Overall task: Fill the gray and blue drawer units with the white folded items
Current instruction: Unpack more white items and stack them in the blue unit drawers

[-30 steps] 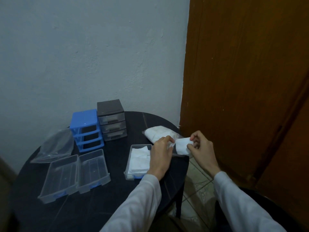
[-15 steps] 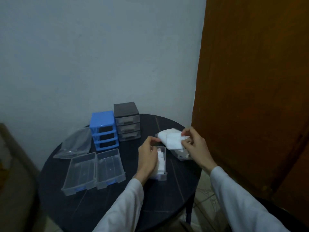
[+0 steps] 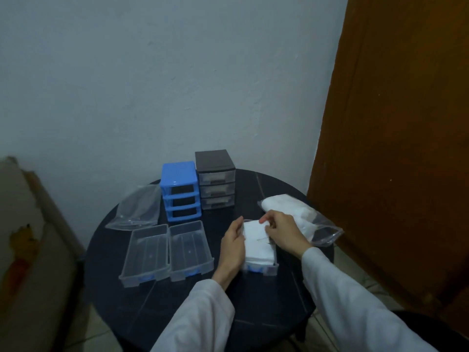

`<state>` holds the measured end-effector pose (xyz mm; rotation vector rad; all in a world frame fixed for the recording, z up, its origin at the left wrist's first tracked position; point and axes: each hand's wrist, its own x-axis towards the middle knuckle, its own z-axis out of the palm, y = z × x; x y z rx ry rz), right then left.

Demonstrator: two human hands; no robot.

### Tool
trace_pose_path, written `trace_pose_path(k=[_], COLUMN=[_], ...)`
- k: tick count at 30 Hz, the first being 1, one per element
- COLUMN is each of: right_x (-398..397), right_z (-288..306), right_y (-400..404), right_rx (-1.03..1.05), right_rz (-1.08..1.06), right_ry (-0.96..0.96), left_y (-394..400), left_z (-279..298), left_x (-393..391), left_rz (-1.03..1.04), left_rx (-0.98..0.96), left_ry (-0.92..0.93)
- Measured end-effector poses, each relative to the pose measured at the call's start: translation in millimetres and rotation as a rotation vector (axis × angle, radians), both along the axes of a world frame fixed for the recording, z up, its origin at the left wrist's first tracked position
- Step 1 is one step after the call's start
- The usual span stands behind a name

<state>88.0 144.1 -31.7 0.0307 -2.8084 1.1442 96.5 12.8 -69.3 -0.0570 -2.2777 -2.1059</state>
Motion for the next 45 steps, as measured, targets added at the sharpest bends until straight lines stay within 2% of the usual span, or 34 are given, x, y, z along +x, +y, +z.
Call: trace_pose_path(k=[6,10,12,16,20,22,25,28,32,41,45], right_x=[5,16,23,30,31,29,27,30,34,51,62], right_z=[-4,0,1,0,-2,-5,-5,1,8,25,26], right_y=[-10,-11,-15,-20,-26,-28,-27,-20,-5,45,68], right_rx=[0.373,0.352,0.336,0.438,0.694,0.747,0.562,0.344,0.194,0.147,0.173], right_rz=[-0.013,0.013,0.129,0.276,0.336,0.341,0.313,0.261,0.145,-0.018,-0.080], right_ry=[0.154,0.236,0.184,-0.001,-0.065,-0.057,-0.057,0.025,0.130,0.208,0.176], left_y=[0,1,1,2,2,2,1,-1,-1,25,50], left_z=[-7,-8,-8,-6,-6,-5,-1,1,6,34,35], left_x=[-3,-4,-4,-5,-5,-3,0,2,4,27,29], left_rz=[0.023,0.035,0.044,0.060,0.059,0.057,0.059,0.067,0.087,0.035,-0.045], left_rx=[0.015,0.046,0.077,0.083,0.083,0.053,-0.003,-0.083,-0.151,-0.232,-0.269], left_ry=[-0.007,-0.034,-0.052,-0.071,-0.074,-0.058,-0.019,0.025,0.086,0.448,0.529])
